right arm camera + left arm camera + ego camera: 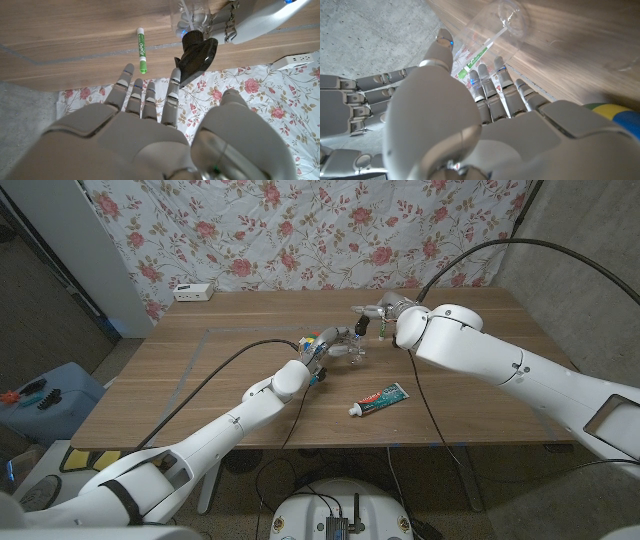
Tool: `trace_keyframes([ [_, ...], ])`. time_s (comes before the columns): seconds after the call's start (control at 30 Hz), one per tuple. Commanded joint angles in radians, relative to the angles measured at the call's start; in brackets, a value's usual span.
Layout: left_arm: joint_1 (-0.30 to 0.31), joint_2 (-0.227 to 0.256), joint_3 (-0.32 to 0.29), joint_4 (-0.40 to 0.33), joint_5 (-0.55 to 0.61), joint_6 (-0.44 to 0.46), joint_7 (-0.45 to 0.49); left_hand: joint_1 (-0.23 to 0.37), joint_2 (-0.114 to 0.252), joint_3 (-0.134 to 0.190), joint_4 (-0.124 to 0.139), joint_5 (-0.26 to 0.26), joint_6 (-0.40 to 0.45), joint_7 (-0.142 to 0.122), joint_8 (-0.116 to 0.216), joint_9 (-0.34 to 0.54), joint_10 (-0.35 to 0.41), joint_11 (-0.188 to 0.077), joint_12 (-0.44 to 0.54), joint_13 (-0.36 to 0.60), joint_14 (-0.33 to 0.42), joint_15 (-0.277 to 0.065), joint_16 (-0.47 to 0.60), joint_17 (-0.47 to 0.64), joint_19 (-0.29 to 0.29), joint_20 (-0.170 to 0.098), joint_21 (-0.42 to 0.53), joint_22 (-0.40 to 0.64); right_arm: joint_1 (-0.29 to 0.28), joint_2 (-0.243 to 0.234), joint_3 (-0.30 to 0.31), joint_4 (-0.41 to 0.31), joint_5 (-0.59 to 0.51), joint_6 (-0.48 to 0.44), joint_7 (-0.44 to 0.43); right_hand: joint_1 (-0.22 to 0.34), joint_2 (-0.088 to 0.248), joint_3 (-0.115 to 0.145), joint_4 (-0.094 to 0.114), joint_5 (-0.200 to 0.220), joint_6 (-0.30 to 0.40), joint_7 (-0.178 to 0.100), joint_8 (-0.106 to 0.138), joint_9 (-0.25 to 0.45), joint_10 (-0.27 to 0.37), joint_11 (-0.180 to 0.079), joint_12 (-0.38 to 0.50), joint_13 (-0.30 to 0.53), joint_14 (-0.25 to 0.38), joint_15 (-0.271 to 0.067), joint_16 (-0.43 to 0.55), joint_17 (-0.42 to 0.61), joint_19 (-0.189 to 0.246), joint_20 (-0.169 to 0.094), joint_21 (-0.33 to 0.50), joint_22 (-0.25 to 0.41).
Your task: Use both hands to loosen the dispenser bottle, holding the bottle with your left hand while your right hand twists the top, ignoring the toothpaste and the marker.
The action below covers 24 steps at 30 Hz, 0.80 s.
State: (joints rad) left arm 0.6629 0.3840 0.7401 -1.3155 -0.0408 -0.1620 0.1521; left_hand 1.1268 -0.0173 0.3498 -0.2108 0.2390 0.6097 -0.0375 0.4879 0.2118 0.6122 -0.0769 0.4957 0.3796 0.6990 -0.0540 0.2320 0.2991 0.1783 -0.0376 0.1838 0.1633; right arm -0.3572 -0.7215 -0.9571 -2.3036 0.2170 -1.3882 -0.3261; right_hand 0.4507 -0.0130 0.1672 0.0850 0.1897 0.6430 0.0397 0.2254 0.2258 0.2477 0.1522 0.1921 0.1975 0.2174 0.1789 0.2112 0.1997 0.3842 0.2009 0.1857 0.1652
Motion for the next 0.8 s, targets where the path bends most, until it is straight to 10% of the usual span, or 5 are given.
trace_keyframes([
  [0.03, 0.01, 0.0, -0.002, -0.009, -0.003, 0.008, 0.009, -0.061, 0.124, 0.064, 0.054, 0.009, 0.062, -0.027, 0.003, 0.002, 0.073, -0.06, 0.006, 0.144, 0.026, -0.109, 0.007, 0.005, -0.001, -0.033, -0.003, 0.0, 0.038, 0.0, -0.03, 0.012, 0.035, -0.008, -0.008, 0.024, 0.003, 0.006, -0.016, 0.007, -0.014, 0.006, -0.005, 0.003, -0.01, 0.005, -0.002, 0.003, 0.003, 0.006, -0.003, 0.001, 0.003, 0.008, 0.002, 0.002],
  [0.8, 0.013, -0.003, 0.002, -0.01, -0.005, -0.001, 0.007, -0.068, 0.128, 0.066, 0.058, 0.012, 0.061, -0.024, 0.002, 0.002, 0.075, -0.06, 0.005, 0.146, 0.026, -0.105, 0.005, 0.003, -0.001, -0.032, -0.002, 0.0, 0.11, -0.034, -0.083, 0.021, 0.24, -0.008, -0.168, 0.192, 0.034, 0.076, -0.137, 0.018, -0.032, -0.005, 0.004, 0.013, -0.015, -0.006, 0.005, 0.002, 0.01, -0.007, -0.004, -0.004, 0.009, 0.008, 0.002, 0.002],
])
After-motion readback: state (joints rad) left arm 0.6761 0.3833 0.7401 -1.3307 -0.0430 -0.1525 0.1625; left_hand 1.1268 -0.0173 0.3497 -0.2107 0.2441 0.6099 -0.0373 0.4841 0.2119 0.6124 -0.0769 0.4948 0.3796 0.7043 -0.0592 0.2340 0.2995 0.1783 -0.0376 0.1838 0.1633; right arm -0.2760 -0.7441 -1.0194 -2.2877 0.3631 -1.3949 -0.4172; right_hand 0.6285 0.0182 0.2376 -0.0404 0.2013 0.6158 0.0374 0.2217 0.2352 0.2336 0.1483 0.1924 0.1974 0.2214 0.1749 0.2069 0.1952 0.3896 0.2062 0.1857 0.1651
